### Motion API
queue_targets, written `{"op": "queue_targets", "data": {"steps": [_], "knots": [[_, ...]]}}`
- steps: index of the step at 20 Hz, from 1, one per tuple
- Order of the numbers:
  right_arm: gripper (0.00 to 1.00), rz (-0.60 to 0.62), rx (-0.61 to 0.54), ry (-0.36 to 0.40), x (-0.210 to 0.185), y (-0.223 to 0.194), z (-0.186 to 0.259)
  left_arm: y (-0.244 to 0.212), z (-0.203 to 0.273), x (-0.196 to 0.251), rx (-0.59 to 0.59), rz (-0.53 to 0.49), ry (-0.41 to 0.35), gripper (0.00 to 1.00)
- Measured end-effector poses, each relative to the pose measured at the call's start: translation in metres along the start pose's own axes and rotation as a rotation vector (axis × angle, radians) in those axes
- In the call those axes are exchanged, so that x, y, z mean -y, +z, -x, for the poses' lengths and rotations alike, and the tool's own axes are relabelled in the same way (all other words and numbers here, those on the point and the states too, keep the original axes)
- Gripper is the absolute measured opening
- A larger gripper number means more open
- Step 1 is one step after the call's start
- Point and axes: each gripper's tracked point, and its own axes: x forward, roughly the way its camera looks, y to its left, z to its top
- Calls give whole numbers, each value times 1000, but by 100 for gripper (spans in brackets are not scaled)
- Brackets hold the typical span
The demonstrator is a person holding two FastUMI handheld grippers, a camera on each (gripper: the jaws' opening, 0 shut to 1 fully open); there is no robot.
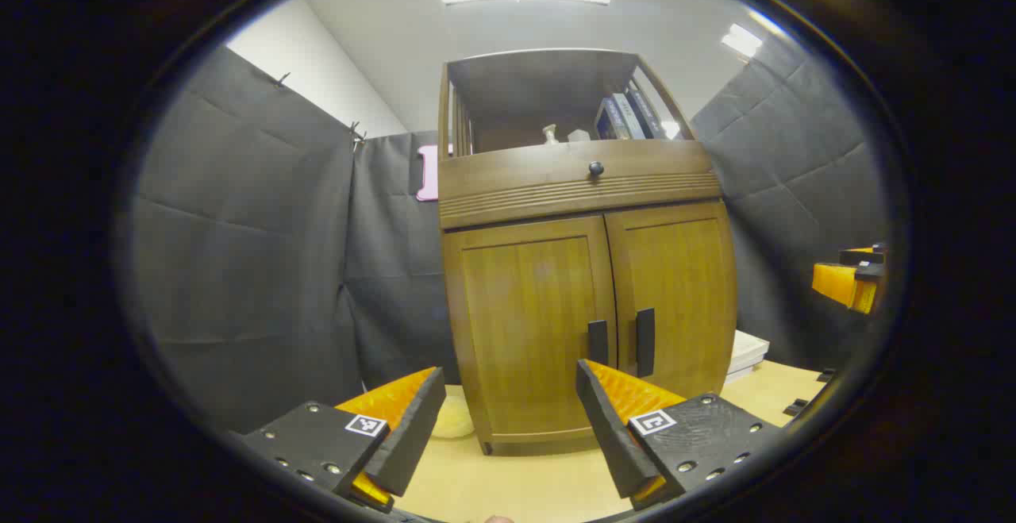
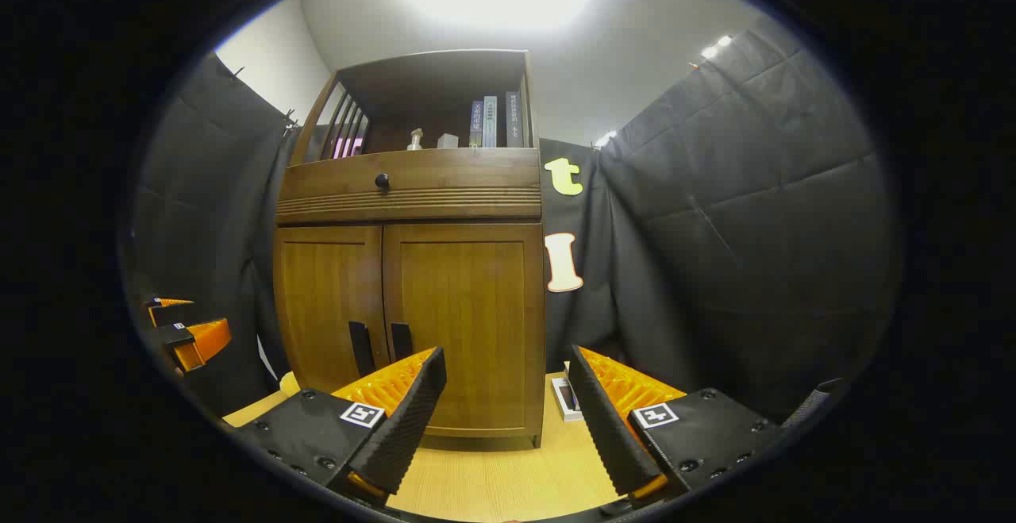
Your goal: Open the right door of the double-door shoe cabinet with the right hand, and open the left door with the left hand.
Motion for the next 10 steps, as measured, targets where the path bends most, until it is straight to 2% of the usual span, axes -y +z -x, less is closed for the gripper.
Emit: {"op": "queue_targets", "data": {"steps": [10], "knots": [[98,8,15,19,-3,1,-14,-3,-6,-4,-7,0,27,95]]}}
